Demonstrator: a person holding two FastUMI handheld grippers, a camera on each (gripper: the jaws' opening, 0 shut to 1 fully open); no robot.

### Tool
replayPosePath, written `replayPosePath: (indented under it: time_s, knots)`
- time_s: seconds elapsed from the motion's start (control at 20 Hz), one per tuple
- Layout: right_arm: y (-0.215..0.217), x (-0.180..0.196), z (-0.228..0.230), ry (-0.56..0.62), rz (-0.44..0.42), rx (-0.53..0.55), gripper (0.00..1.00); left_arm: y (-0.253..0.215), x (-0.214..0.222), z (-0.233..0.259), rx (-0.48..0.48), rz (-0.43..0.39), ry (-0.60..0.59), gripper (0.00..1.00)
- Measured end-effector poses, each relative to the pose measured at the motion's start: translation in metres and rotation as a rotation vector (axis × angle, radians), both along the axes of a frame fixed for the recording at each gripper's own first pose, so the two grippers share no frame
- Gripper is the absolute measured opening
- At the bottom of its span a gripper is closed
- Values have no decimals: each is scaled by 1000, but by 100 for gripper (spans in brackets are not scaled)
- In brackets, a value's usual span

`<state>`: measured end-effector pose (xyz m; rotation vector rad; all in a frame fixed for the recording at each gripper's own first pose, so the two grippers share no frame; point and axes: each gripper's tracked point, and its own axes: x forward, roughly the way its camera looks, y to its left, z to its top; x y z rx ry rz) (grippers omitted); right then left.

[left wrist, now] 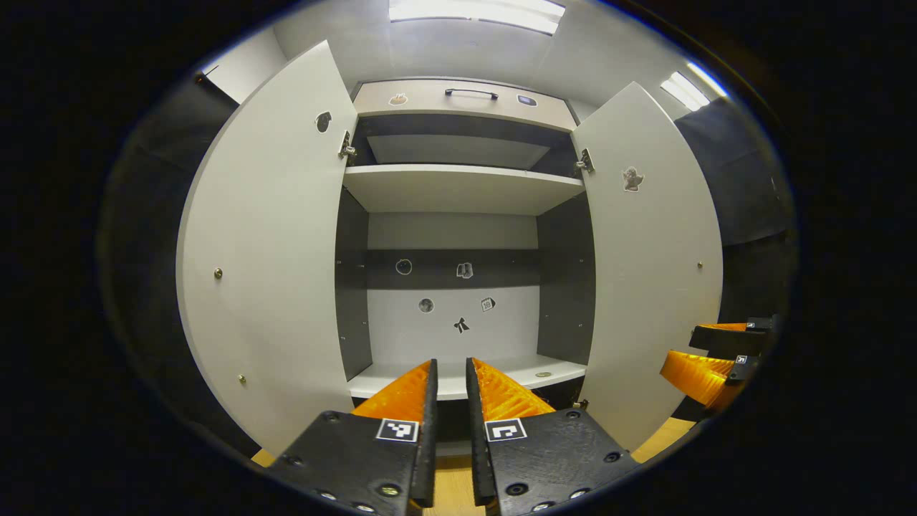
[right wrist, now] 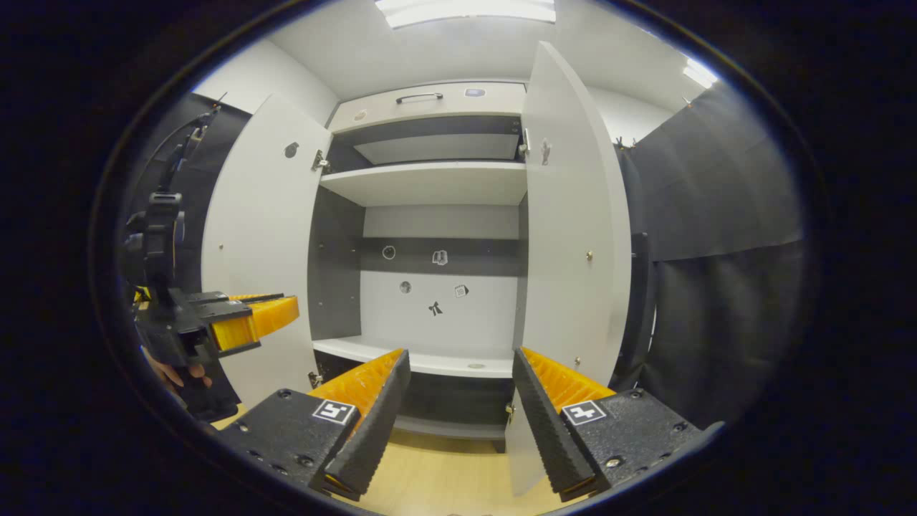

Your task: Open the right door of the double-door shoe cabinet with the right hand, and open the left door with the left hand.

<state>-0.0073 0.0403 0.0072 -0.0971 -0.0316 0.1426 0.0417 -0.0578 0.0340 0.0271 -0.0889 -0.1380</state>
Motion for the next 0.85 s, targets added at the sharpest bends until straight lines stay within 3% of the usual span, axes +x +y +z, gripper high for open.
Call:
replayPosePath:
  time_s: [0.15,0.2,0.45,0.85]
  knots:
    - [-2,1,0,2,9,17,90,-7,-4,-2,5,-11,-4,77]
    - [-3,1,0,3,10,16,90,-6,-4,-4,2,-3,0,90]
    - [-4,-7,4,-26,26,22,90,-2,-10,-8,-56,42,12,95]
    - [-12,-6,4,-34,41,54,90,0,-22,-12,-42,85,15,95]
